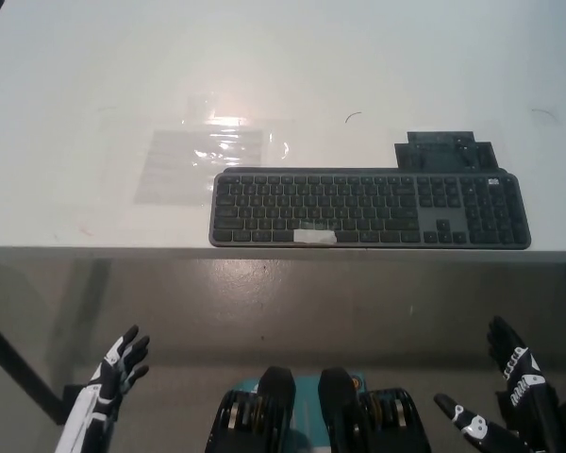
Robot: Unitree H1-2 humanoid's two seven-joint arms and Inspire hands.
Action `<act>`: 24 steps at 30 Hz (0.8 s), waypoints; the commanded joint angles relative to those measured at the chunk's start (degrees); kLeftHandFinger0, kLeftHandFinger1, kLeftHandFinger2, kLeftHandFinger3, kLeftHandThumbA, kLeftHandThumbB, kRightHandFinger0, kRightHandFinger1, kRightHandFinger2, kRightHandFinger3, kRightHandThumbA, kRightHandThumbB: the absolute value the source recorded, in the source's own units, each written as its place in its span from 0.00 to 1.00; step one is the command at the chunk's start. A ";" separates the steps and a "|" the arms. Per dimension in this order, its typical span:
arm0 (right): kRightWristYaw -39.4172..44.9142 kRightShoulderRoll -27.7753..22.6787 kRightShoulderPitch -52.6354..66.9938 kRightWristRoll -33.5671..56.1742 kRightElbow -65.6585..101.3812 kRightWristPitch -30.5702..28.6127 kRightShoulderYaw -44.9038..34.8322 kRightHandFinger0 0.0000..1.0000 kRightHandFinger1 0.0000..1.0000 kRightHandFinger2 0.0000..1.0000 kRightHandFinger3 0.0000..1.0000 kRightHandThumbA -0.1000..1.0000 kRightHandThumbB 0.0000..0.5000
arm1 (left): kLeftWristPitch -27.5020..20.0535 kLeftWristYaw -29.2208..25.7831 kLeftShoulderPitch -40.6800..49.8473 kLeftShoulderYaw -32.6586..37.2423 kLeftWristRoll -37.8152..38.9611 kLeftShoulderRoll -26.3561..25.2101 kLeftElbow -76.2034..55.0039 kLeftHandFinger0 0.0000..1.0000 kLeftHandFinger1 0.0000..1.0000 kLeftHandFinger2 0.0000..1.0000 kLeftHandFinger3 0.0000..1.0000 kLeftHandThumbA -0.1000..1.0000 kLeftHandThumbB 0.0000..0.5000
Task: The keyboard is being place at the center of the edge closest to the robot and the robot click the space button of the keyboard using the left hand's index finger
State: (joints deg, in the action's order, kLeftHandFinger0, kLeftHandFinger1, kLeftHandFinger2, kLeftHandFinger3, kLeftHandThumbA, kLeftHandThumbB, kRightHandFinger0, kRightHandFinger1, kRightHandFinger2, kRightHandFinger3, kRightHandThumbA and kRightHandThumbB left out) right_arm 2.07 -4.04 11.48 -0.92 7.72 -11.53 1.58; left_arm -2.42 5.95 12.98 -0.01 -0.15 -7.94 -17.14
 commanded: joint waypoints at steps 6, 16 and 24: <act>0.24 -0.26 -0.60 -0.29 1.34 -3.19 -0.02 1.00 1.00 1.00 1.00 1.00 0.54 | -14.19 -3.97 -2.54 -3.42 -11.87 -1.84 -7.25 0.01 0.00 0.01 1.00 1.00 0.74; 0.22 -0.21 -1.02 0.20 0.72 -3.65 -0.21 1.00 1.00 1.00 1.00 1.00 0.50 | -5.50 2.52 -10.55 2.04 -27.24 -4.00 -13.73 0.00 0.00 0.09 1.00 1.00 0.91; -0.07 -0.13 -1.11 -0.60 0.66 -3.65 -0.14 1.00 1.00 1.00 1.00 1.00 0.48 | -5.58 3.01 -17.97 8.03 -37.11 -3.39 -7.85 0.00 0.00 0.00 1.00 1.00 0.90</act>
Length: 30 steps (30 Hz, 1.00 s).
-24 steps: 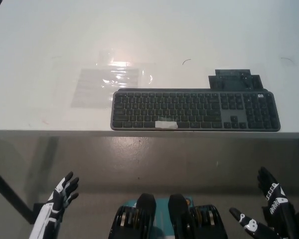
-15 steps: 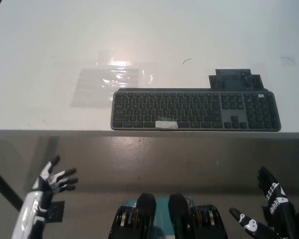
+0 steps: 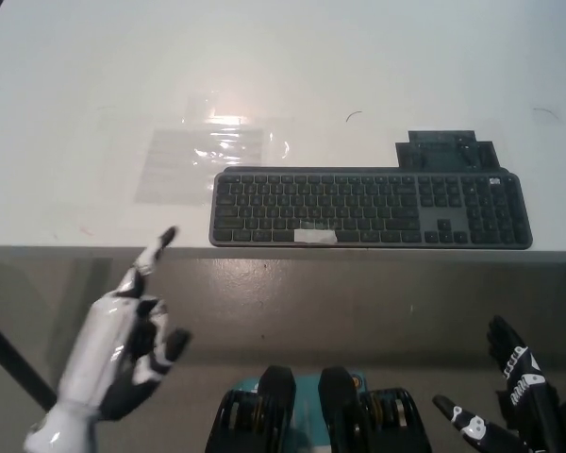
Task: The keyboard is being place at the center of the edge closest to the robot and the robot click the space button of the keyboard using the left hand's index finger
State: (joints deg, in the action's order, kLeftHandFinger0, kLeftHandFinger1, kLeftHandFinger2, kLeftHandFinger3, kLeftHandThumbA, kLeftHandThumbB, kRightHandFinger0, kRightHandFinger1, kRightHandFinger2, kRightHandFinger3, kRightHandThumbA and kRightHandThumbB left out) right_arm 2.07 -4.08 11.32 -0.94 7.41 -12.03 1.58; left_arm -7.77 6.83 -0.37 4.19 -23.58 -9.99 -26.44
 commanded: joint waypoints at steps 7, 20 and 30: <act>-0.16 -0.12 -1.21 -0.94 1.60 -2.50 -0.18 1.00 1.00 1.00 1.00 1.00 0.50 | 2.60 1.80 -9.59 8.36 -18.95 0.12 7.37 0.00 0.00 0.00 1.00 1.00 0.88; -0.22 0.06 -1.49 -1.60 2.72 -1.08 -0.07 1.00 1.00 1.00 1.00 1.00 0.50 | 7.37 1.88 -18.23 13.52 -21.95 1.45 20.57 0.00 0.01 0.08 1.00 1.00 0.84; -0.23 0.00 -1.57 -1.58 2.88 -1.57 -0.15 1.00 1.00 1.00 1.00 1.00 0.50 | 9.28 0.68 -22.95 13.02 -19.50 3.65 29.89 0.00 0.03 0.25 1.00 1.00 0.81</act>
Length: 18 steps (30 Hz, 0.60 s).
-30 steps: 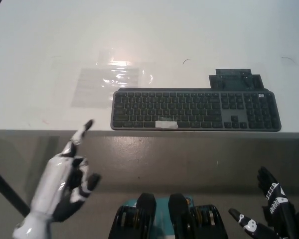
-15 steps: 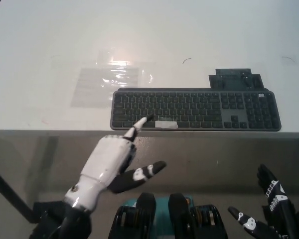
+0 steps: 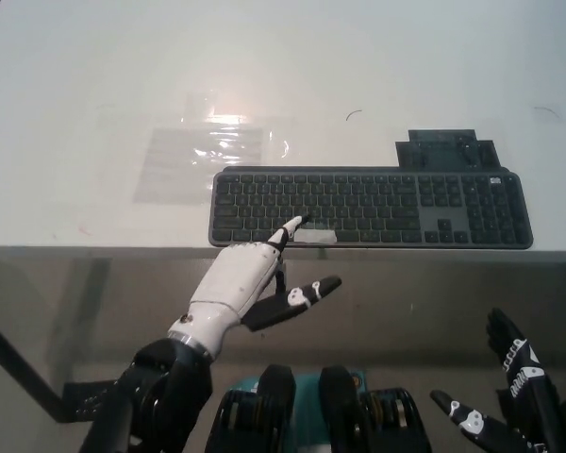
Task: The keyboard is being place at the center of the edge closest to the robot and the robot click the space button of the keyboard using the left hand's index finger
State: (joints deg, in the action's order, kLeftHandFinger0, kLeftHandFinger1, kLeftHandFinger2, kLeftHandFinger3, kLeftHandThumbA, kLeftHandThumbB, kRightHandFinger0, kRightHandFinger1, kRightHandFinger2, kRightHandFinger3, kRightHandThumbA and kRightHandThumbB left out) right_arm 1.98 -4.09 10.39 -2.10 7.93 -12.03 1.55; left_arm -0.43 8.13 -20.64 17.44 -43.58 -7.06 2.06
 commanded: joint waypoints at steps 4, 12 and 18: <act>-0.17 -0.13 -1.00 -0.79 2.08 -1.70 -0.15 1.00 1.00 1.00 1.00 1.00 0.49 | 3.20 0.00 -3.25 -0.54 1.60 1.32 2.43 0.00 0.06 0.29 1.00 1.00 0.79; -0.18 -0.08 -1.02 -1.02 2.45 -1.49 -0.16 1.00 1.00 1.00 1.00 1.00 0.51 | 3.59 -0.48 -3.65 1.05 0.49 1.88 4.44 0.00 0.08 0.30 1.00 1.00 0.79; -0.35 -0.05 -1.23 -1.39 3.10 -0.26 -0.41 1.00 1.00 1.00 1.00 1.00 0.56 | 4.05 -1.16 -3.17 2.75 -0.76 1.74 6.27 0.00 0.08 0.29 1.00 1.00 0.88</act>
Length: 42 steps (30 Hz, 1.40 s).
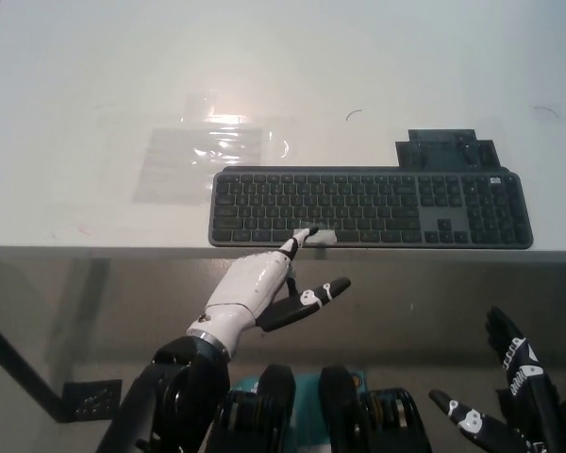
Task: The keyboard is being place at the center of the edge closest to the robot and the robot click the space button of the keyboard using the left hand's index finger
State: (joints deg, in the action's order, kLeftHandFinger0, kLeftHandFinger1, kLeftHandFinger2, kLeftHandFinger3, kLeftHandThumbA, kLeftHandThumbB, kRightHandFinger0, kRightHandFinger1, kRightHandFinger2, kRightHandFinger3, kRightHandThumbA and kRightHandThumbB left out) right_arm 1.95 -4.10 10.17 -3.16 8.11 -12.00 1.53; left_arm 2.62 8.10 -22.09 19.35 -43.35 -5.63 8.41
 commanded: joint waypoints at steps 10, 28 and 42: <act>-0.04 -0.26 -1.07 -0.49 2.44 -1.50 -0.11 1.00 1.00 1.00 1.00 1.00 0.54 | 1.42 -0.71 -1.78 1.71 0.68 0.45 1.91 0.00 0.11 0.32 1.00 1.00 0.80; -0.20 -0.38 -1.17 -0.91 2.57 -1.58 -0.30 1.00 1.00 1.00 1.00 1.00 0.53 | 4.07 -0.76 -6.47 0.58 2.69 0.73 3.61 0.00 0.11 0.34 1.00 1.00 0.74; -0.11 -0.55 -1.77 -0.87 2.34 -1.91 -0.28 1.00 1.00 1.00 1.00 1.00 0.54 | 2.71 -2.79 -7.67 1.23 2.88 0.69 11.59 0.00 0.13 0.32 1.00 1.00 0.73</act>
State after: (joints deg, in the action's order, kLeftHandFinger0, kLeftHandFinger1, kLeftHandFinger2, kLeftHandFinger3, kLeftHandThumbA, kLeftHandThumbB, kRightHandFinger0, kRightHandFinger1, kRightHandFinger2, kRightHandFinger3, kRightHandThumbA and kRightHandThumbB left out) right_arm 1.98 -4.23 9.36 -3.57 8.61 -12.00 1.50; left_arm 5.92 7.89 -27.62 20.68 -40.89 -5.07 18.65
